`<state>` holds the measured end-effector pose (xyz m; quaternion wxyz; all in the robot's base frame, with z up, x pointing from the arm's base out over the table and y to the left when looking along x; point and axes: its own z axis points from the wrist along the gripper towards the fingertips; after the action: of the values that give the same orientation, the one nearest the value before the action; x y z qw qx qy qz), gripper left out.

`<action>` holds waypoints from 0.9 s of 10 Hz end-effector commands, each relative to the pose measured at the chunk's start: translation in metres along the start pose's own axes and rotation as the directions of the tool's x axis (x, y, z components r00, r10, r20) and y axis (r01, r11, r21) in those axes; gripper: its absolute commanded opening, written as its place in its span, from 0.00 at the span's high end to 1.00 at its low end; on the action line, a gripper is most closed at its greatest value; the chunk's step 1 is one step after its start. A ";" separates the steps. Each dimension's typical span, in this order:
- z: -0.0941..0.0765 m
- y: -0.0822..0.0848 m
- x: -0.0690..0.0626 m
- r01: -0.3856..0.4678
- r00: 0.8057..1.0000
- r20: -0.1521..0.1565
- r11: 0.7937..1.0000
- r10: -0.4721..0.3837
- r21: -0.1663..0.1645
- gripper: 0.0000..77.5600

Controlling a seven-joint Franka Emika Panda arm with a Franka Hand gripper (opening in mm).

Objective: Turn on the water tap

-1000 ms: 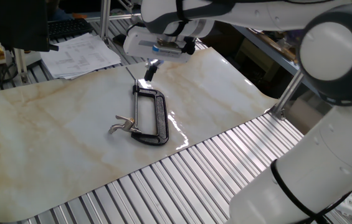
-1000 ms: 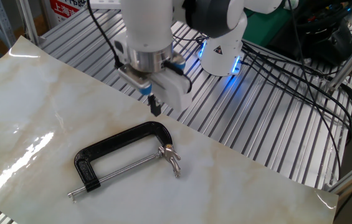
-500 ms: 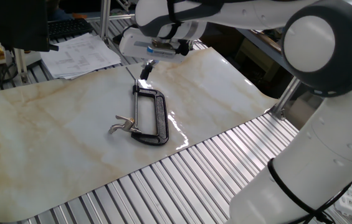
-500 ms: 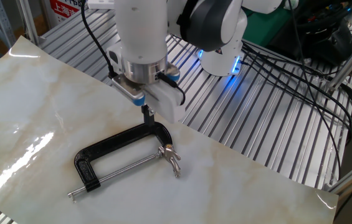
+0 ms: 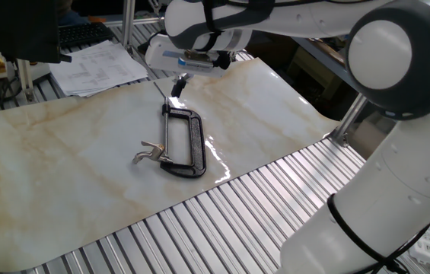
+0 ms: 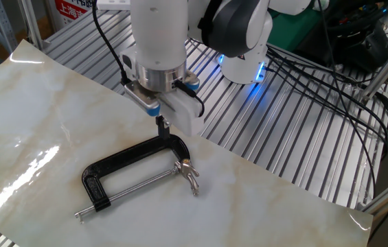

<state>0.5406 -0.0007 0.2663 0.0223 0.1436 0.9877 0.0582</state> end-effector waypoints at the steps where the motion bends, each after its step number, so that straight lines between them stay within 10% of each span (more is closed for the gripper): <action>1: -0.002 0.000 -0.001 -0.152 0.988 -0.025 0.988 0.152 -0.004 1.00; 9: 0.009 0.009 -0.004 -0.224 0.974 -0.026 0.975 0.224 -0.012 1.00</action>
<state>0.5445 0.0049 0.2596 0.0033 0.2492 0.9660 0.0686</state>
